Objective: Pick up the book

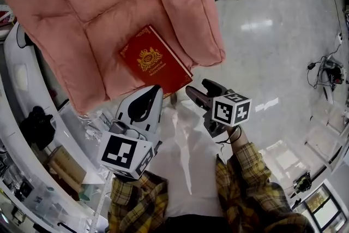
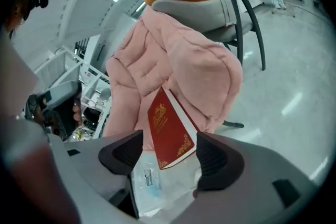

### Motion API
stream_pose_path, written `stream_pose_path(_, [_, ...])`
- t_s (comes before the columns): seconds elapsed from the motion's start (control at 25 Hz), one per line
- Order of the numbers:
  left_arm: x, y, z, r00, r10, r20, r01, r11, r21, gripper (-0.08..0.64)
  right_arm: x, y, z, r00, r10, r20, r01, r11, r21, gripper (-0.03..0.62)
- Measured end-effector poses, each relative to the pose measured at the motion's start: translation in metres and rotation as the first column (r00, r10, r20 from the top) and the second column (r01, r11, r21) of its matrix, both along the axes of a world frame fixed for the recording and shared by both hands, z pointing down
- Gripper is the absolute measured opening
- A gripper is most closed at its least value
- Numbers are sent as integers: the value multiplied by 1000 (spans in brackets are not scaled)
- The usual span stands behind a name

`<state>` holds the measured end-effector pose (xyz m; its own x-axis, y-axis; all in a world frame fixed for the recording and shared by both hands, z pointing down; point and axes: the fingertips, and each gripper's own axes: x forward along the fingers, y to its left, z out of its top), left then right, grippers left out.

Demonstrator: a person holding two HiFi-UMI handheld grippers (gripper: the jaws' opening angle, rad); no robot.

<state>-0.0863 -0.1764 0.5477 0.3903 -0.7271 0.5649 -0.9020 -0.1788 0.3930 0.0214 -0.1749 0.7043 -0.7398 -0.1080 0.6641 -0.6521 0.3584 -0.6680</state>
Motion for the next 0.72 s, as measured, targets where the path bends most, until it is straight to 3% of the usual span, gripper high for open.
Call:
stream_pose_path(0.48, [1, 4, 25, 999, 42, -15, -42, 998, -35, 3, -5, 10, 90, 997, -59, -54, 52, 992, -114, 336])
stream_pose_path(0.72, [-4, 6, 34, 999, 35, -12, -35, 998, -42, 3, -13, 11, 115, 996, -86, 2, 85, 987, -138, 336])
